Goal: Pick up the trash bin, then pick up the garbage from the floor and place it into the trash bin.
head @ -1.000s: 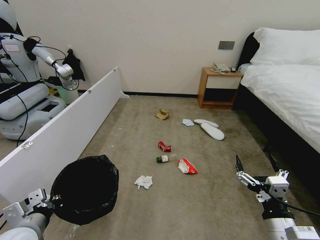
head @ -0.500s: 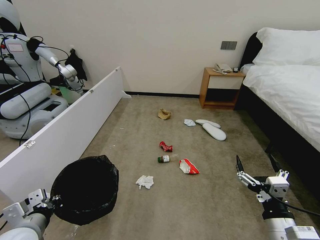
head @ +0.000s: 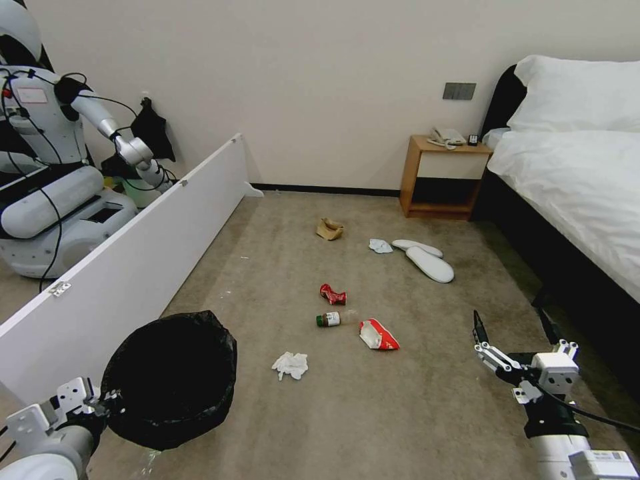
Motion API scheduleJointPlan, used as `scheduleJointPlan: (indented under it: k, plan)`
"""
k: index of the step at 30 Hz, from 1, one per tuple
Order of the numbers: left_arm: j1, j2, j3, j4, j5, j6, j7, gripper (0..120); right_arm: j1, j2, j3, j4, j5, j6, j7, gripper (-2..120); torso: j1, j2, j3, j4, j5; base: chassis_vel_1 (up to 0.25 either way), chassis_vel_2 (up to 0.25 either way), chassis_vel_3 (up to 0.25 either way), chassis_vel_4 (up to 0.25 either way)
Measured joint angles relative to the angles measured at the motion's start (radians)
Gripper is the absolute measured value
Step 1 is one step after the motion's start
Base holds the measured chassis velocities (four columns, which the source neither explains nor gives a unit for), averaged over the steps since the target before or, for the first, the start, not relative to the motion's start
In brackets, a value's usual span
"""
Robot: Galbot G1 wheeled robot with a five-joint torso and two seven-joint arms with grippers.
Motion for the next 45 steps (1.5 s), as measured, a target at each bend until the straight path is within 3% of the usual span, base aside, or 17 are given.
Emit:
scheduleJointPlan:
  k: [16, 45]
  plan:
    - [-0.005, 0.006, -0.001, 0.008, -0.003, 0.0, 0.001, 2, 0.006, 0.004, -0.003, -0.006, -0.004, 0.002, -0.001, 100, 0.0, 0.0, 0.0, 0.0, 0.0001, -0.134, 0.14, 0.13, -0.135]
    - [0.001, -0.001, 0.003, 0.001, 0.001, 0.0, 0.004, 2, 0.0, -0.004, -0.003, -0.003, -0.003, 0.002, -0.01, 100, 0.0, 0.0, 0.0, -0.0001, 0.0, -0.007, 0.005, 0.006, -0.007]
